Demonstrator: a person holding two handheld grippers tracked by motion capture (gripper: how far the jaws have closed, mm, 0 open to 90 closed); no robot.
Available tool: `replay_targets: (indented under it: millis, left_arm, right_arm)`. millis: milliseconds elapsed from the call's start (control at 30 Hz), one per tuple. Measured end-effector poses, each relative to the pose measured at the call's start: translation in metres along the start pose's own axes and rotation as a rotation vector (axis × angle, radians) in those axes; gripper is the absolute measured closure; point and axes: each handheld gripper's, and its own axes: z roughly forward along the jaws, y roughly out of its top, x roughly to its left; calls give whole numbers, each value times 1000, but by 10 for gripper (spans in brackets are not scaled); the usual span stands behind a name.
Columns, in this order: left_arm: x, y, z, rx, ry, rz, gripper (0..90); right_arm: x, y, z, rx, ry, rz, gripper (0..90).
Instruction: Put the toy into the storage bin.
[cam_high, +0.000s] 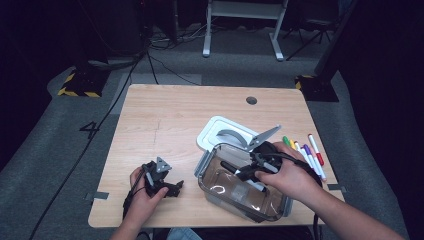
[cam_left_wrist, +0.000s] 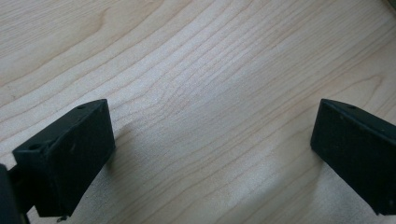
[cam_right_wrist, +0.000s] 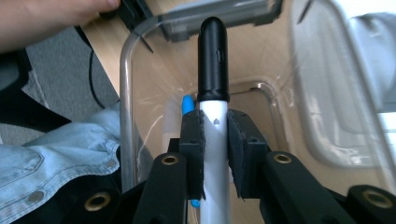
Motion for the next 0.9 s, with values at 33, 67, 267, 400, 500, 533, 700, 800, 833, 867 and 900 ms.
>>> replay_targets:
  millis: [33, 67, 267, 400, 500, 533, 700, 800, 833, 867, 900]
  left_arm:
    - [0, 0, 0, 0, 0, 0, 1]
    - [0, 0, 0, 0, 0, 0, 1]
    - [0, 0, 0, 0, -1, -1, 1]
    - [0, 0, 0, 1, -2, -1, 1]
    - [0, 0, 0, 0, 0, 0, 1]
    - [0, 0, 0, 0, 0, 0, 1]
    - [0, 0, 0, 0, -2, -5, 1]
    - [0, 0, 0, -2, 0, -1, 1]
    - [0, 0, 0, -2, 0, 0, 1]
    - [0, 0, 0, 1, -1, 0, 1]
    - [0, 0, 0, 1, -1, 0, 1]
  right_arm:
    - [0, 1, 5, 14, 2, 0, 773]
    - [1, 2, 8, 21, 6, -2, 773]
    - [2, 6, 34, 88, 20, -4, 773]
    - [3, 7, 49, 126, 25, -12, 773]
    - [4, 7, 62, 155, 31, -16, 773]
    - [4, 7, 69, 171, 32, -19, 773]
    - [3, 6, 83, 199, 40, -21, 773]
    - [2, 4, 91, 217, 44, -22, 773]
    - [2, 3, 95, 228, 45, -26, 773]
    - [1, 2, 99, 237, 51, -28, 773]
    - [1, 2, 99, 237, 51, -28, 773]
